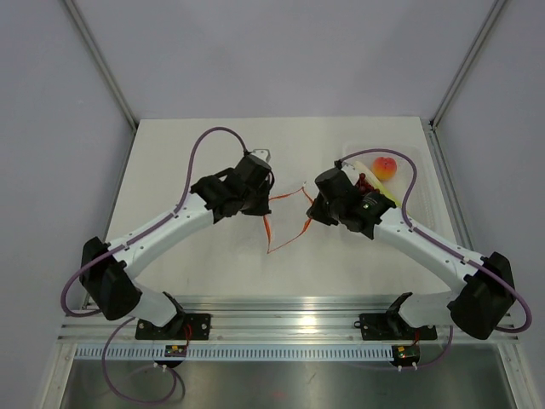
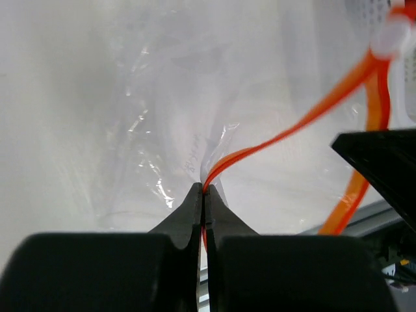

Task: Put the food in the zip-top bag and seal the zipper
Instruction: Open the zipper of the food storage bag at the center of the board.

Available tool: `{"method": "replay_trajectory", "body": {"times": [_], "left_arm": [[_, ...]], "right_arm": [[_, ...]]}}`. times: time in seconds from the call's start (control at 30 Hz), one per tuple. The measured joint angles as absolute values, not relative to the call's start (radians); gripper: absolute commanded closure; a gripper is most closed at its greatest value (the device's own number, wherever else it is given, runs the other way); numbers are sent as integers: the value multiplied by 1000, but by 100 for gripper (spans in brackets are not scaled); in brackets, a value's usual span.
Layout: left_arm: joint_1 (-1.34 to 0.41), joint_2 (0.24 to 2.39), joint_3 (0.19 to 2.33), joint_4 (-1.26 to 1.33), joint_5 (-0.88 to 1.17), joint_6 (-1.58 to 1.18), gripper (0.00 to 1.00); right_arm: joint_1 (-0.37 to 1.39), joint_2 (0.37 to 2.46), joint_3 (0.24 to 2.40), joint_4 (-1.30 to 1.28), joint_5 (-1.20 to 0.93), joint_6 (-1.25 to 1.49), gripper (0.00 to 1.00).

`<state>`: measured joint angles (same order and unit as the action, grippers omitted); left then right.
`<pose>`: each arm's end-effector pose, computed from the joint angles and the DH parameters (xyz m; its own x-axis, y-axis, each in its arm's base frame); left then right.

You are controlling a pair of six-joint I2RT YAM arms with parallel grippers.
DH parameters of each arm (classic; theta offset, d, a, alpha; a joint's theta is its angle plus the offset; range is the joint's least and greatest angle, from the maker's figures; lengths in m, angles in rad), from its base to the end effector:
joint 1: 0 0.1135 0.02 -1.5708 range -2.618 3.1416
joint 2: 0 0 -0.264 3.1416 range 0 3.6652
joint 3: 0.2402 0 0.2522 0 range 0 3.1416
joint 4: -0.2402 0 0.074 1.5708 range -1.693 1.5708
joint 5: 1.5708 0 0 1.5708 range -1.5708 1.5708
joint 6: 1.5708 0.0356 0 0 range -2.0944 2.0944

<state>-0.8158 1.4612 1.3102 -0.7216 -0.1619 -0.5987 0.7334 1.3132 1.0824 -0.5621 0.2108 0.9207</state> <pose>0.2183 -0.2236 0.3148 -0.7987 0.0372 -0.6006 0.2393 0.9354 -0.2603 0.2140 0.1828 0.2936 -0.7545 0.3679 -0.5434 0.0911 0.8788 0.4684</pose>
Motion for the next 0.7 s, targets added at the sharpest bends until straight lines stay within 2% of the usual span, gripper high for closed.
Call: {"method": "replay_trajectory", "body": {"times": [0.17,0.5,0.57,0.6,0.63,0.7], "left_arm": [[-718,1440,1378,-801,-144,-569,100],[-725,1419,1472,-819,78,-542,100],[-724,1430,1472,-824,78,-542,100],[-724,1439,1473,-828,76,-542,100],[-724,1452,1473,-832,75,-542,100],[-724,1483,1474,-838,72,-543,100]], "right_arm": [[734,1316,1082,-606,249,904,100],[735,1396,1082,-614,266,877,98],[735,1392,1082,-610,269,869,84],[735,1389,1082,-610,270,862,54],[735,1386,1082,-611,270,862,43],[735,1374,1082,-611,270,834,38]]}}
